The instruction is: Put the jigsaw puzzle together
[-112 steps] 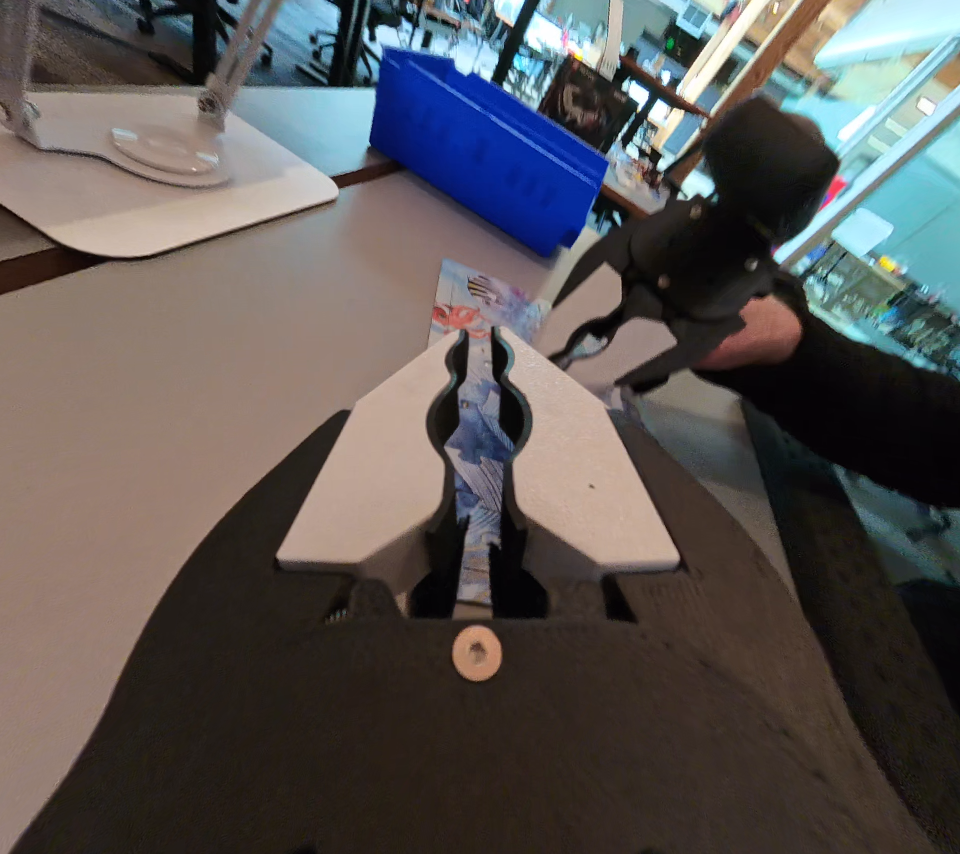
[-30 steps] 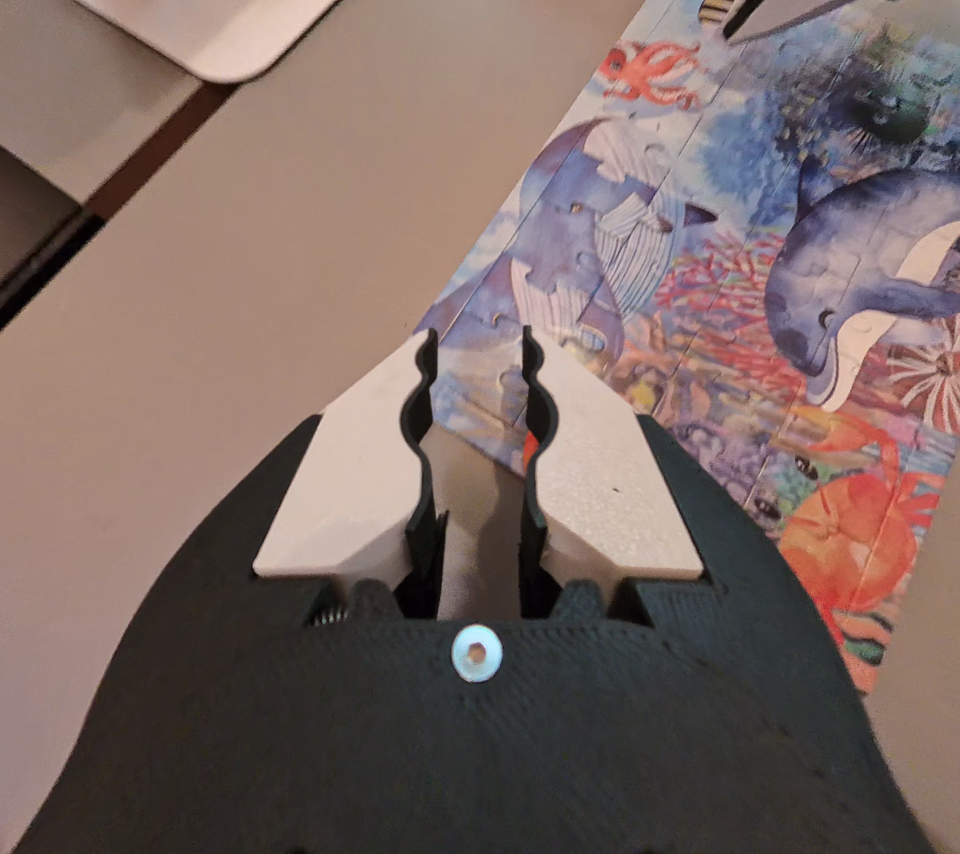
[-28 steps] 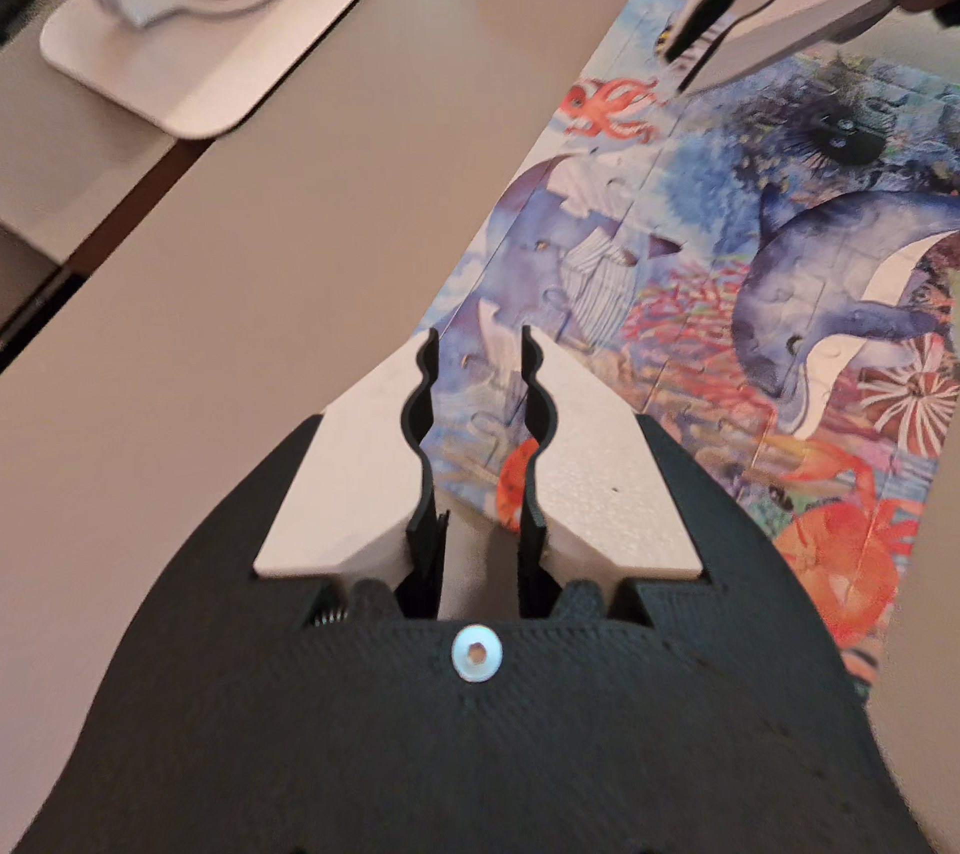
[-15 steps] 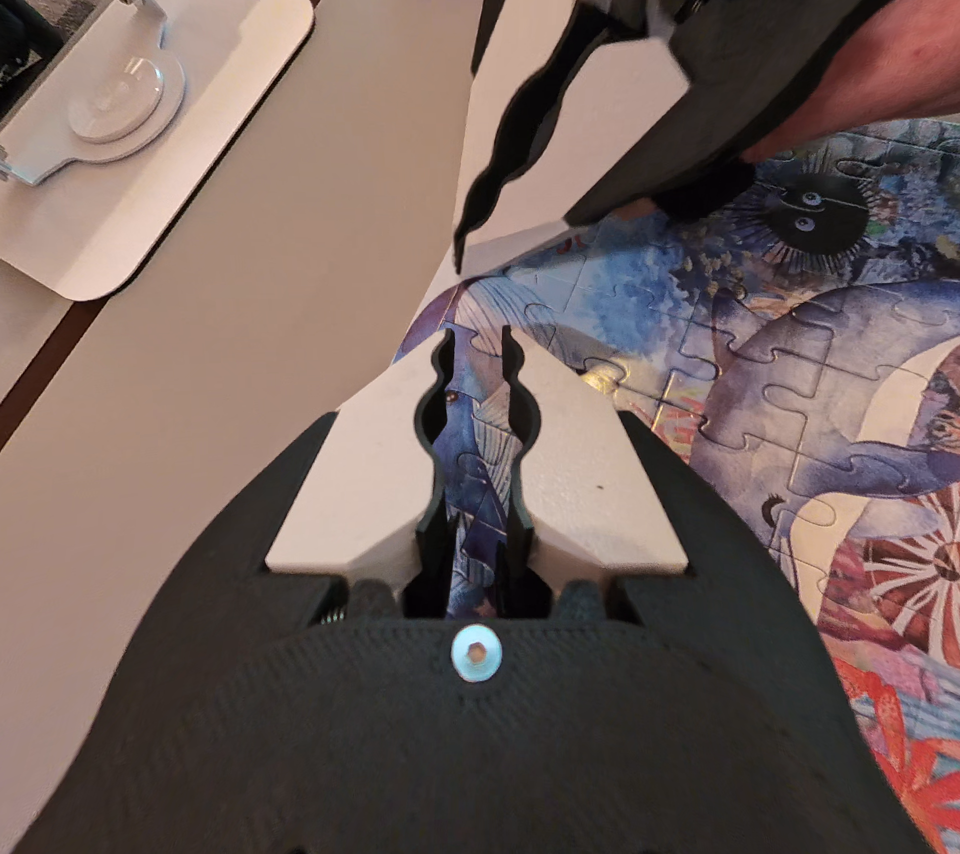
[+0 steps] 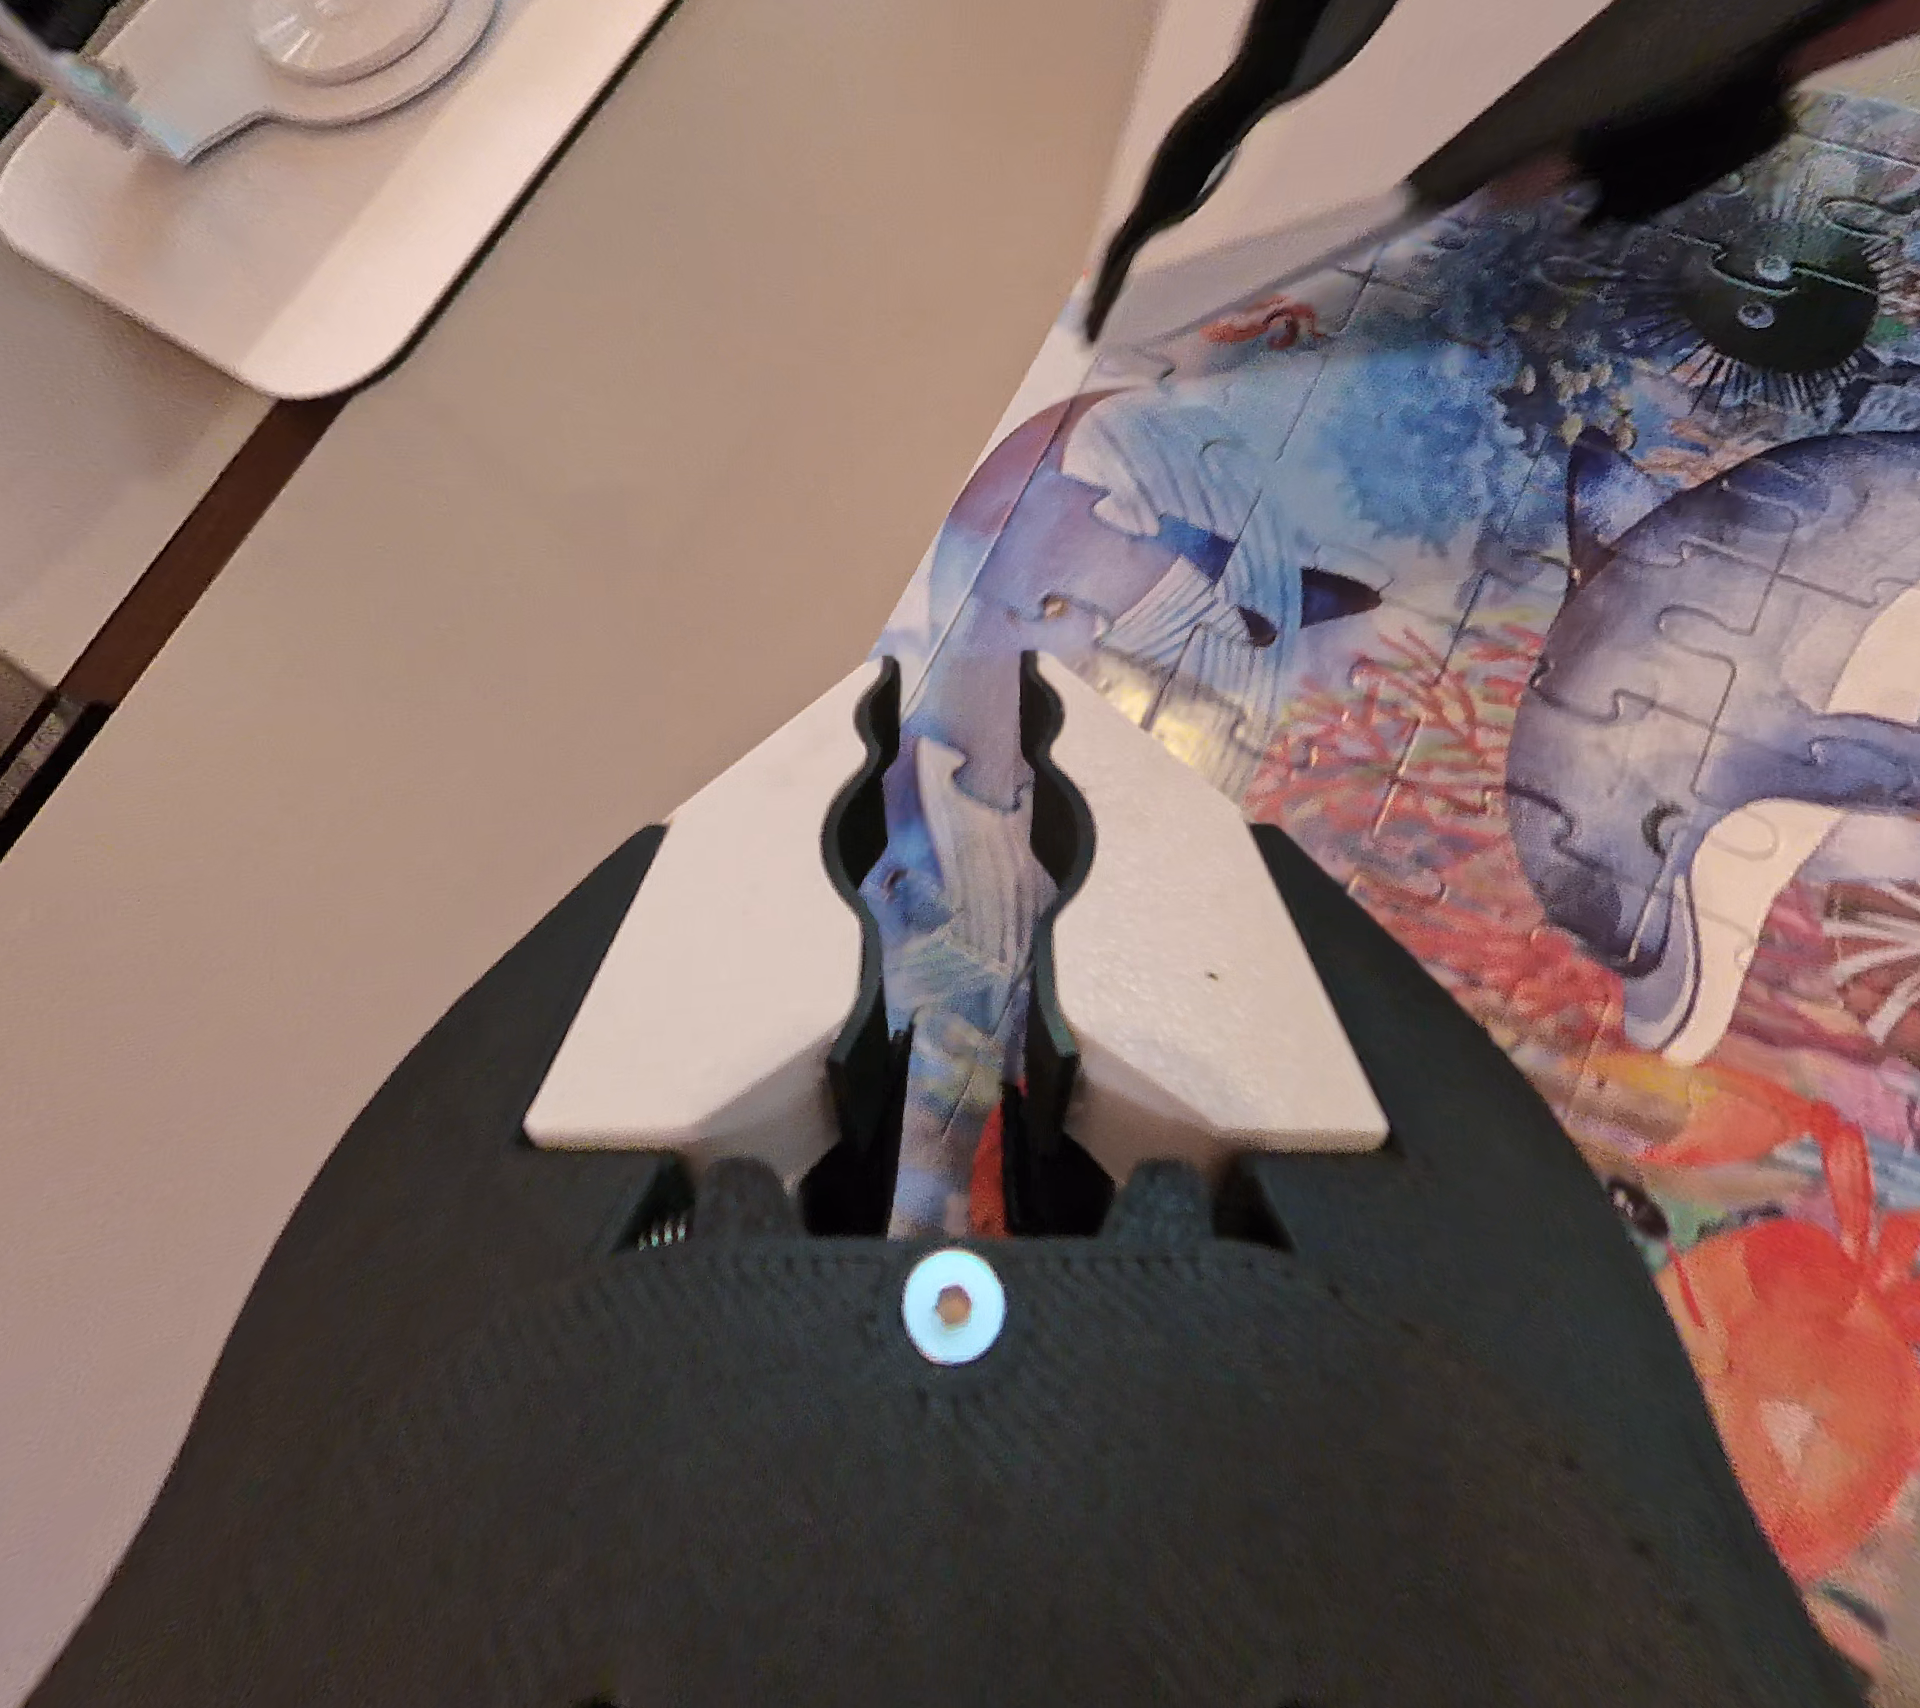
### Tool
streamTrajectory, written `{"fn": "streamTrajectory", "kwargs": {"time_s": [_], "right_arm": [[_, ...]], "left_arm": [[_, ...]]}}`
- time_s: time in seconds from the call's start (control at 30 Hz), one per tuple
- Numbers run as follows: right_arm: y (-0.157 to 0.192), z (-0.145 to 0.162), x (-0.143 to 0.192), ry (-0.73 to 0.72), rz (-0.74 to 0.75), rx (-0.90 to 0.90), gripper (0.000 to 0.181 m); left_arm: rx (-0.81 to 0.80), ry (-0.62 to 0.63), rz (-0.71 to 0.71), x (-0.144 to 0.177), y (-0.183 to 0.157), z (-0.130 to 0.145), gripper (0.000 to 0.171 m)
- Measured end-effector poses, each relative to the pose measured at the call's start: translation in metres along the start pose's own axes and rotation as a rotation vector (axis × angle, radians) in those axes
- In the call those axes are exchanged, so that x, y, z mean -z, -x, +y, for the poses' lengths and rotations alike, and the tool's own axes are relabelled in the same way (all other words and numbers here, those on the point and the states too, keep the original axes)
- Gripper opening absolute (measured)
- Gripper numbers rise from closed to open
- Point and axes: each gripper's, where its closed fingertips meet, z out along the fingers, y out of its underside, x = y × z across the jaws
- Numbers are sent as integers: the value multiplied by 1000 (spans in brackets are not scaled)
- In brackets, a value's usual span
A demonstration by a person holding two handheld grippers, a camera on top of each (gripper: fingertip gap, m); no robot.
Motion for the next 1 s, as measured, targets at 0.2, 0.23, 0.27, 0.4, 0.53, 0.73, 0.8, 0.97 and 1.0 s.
{"fn": "streamTrajectory", "kwargs": {"time_s": [0.2, 0.23, 0.27, 0.4, 0.53, 0.73, 0.8, 0.97, 1.0], "right_arm": [[-14, 27, 66, -95, 36, -95, 17], [-17, 34, 79, -118, 47, -111, 18], [-19, 42, 92, -144, 54, -132, 20], [-12, 72, 127, -205, 8, -229, 8], [18, 88, 125, -173, -37, -186, 0], [55, 109, 84, -12, -50, -77, 0], [51, 105, 86, -34, -23, -84, 0], [31, 100, 106, -137, 39, -209, 57], [30, 107, 105, -119, 44, -227, 66]], "left_arm": [[112, -59, -54, 43, 34, 8, 30], [122, -68, -64, 49, 37, 7, 31], [125, -77, -49, 53, 34, 5, 33], [70, -30, -31, 59, 22, 10, 37], [64, 18, -6, 54, 15, 21, 36], [94, 65, -2, 53, 22, 41, 36], [116, 74, -12, 58, 29, 49, 35], [168, 53, -10, 71, 38, 55, 36], [166, 48, -2, 72, 37, 54, 37]]}}
